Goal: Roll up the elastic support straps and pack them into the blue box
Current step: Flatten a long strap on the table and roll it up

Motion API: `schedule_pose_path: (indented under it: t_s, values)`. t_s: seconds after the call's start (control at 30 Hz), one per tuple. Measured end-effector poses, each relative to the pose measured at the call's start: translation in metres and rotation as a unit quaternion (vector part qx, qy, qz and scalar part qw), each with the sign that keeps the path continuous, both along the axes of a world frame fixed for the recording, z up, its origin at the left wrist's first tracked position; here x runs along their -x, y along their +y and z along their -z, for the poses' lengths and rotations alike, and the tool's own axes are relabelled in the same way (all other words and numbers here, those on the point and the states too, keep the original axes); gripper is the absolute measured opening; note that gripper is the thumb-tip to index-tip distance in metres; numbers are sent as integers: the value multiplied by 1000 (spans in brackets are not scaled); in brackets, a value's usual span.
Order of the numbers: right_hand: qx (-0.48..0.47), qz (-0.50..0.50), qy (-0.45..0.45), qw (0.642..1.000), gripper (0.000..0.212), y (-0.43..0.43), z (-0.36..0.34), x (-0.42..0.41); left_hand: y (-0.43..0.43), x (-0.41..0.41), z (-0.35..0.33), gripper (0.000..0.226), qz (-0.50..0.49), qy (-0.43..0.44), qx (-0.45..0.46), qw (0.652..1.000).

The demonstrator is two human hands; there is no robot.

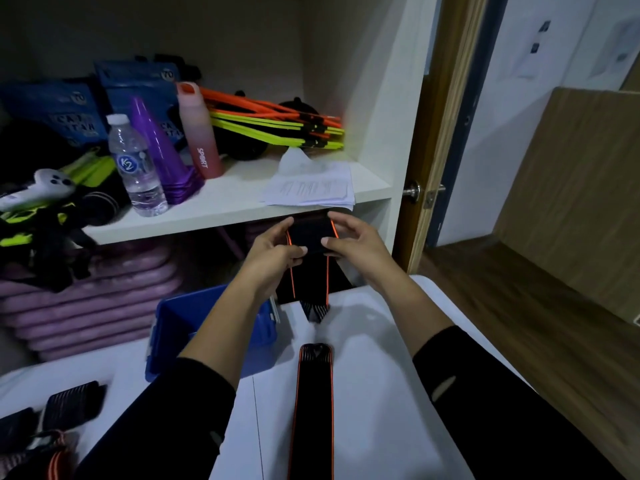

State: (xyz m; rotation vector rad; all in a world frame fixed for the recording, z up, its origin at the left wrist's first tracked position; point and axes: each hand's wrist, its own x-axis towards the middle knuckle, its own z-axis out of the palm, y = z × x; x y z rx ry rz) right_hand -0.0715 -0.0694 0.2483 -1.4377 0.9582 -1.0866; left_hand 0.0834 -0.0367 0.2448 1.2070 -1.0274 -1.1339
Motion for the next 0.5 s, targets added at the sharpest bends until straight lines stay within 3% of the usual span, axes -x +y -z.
schedule_pose_path:
  t_s: [0.2,0.5]
  values:
    - [-11,-5,50,999,50,26,39,6,28,-7,45,62,3,-3,-19,1000]
    - [-137,-30,114,984,55,147,183,29,152,9,173,63,32,-73,-180,980]
